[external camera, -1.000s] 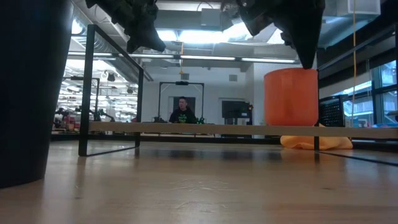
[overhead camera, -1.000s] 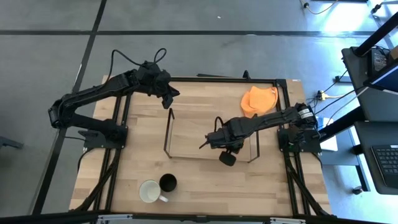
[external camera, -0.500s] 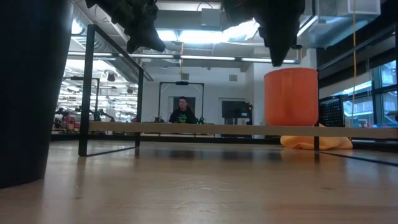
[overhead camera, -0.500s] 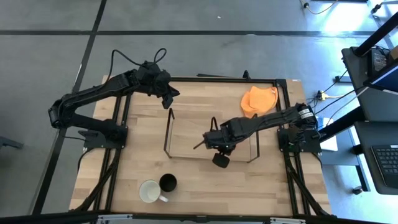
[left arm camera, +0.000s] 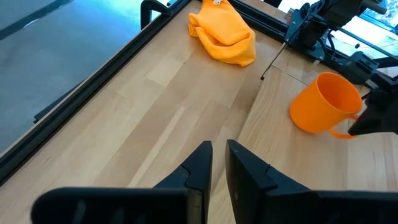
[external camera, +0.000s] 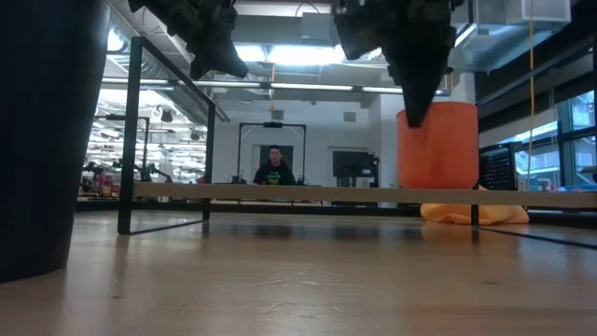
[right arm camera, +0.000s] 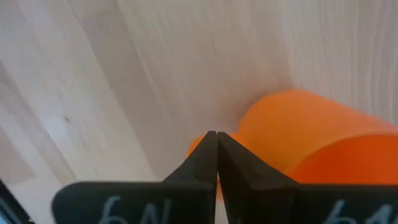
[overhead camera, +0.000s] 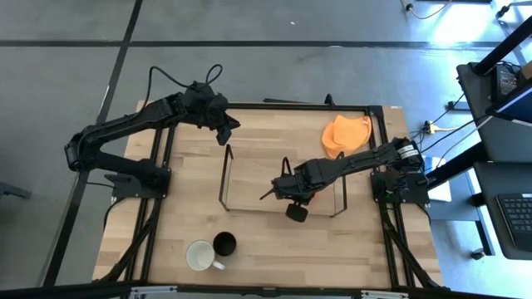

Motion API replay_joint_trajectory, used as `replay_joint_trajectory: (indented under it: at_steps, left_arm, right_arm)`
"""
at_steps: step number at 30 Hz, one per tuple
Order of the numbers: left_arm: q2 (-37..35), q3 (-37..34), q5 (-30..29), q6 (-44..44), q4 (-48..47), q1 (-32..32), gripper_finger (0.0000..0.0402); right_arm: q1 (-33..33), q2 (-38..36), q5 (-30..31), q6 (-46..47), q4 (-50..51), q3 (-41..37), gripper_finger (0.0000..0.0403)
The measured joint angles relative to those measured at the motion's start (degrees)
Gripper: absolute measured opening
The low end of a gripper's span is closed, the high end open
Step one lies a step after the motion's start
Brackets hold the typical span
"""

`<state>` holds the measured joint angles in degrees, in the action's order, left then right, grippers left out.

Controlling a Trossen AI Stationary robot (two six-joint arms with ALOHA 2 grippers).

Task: Stack small to large cups/mugs on shelf
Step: Put the orange mug on the shelf, then put the brown mug on the shelf

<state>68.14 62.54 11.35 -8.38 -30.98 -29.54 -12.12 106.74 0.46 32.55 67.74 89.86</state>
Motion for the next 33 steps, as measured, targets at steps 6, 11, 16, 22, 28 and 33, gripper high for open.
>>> replay_joint_trajectory:
  at_steps: [6,11,16,22,28,33]
  left_arm:
    - [-0.02,0.0,-1.35,0.0,-0.04,0.0,0.0039]
    - [0.0,0.0,-1.88,0.0,-0.04,-0.07,0.0039]
    - [-0.02,0.0,-1.9,-0.02,-0.02,-0.07,0.0039]
    - [-0.01,0.0,-1.9,-0.01,-0.01,-0.07,0.0039]
    - [-0.01,0.0,-1.88,-0.07,-0.02,-0.07,0.0039]
    - [0.0,0.0,0.85,-1.99,-0.11,-0.04,0.0039]
  right_arm:
    - [-0.06,0.0,-0.45,0.04,1.35,-0.99,0.0012]
    - [-0.05,0.0,-0.49,-0.32,3.95,-0.8,0.0012]
    - [-0.06,0.0,-0.51,-0.23,3.52,-0.8,0.0012]
    - [-0.02,0.0,-2.86,-0.3,-1.52,-0.78,0.0012]
    - [1.44,0.0,-3.79,-2.38,-8.87,-0.78,0.0012]
    - [4.36,0.0,-3.57,-6.66,-11.55,-0.78,0.0012]
